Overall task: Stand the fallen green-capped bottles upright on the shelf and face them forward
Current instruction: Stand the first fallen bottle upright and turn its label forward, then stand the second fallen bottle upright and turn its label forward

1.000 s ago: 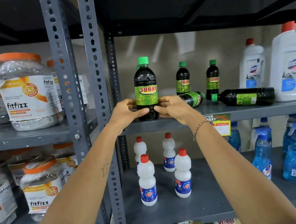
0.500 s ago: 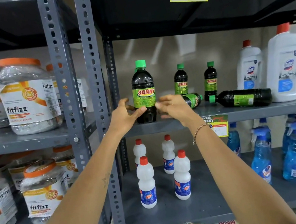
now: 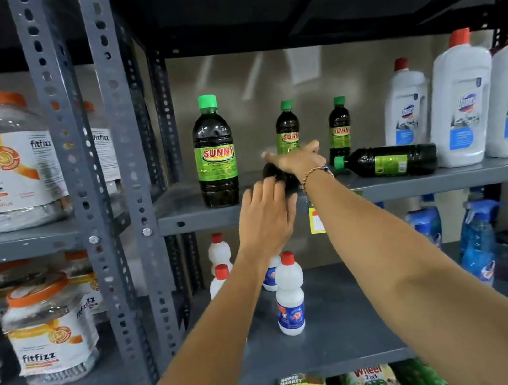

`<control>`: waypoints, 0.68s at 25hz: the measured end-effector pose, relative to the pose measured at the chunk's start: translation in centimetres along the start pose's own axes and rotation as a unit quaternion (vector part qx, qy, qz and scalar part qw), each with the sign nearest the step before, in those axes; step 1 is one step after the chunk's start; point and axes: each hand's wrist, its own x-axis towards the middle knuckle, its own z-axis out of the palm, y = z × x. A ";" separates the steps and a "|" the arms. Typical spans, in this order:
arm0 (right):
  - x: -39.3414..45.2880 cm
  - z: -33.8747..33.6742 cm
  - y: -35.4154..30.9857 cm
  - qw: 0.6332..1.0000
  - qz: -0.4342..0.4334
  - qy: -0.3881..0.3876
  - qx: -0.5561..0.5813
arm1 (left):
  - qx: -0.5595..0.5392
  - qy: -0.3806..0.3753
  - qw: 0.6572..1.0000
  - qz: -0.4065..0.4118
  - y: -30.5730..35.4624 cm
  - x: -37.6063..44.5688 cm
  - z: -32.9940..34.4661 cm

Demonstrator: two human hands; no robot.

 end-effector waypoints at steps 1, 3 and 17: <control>0.9 0.1 0.1 0.999 0.003 -0.016 0.032 | 0.021 -0.014 1.000 0.003 0.2 -0.6 0.7; 1.6 -0.7 0.3 0.994 0.013 -0.068 0.083 | 0.036 -0.028 0.999 0.004 0.0 -1.4 1.6; 2.0 -4.1 1.3 0.937 -0.128 -0.075 -0.317 | 0.084 0.022 0.996 -0.019 0.2 -0.7 2.4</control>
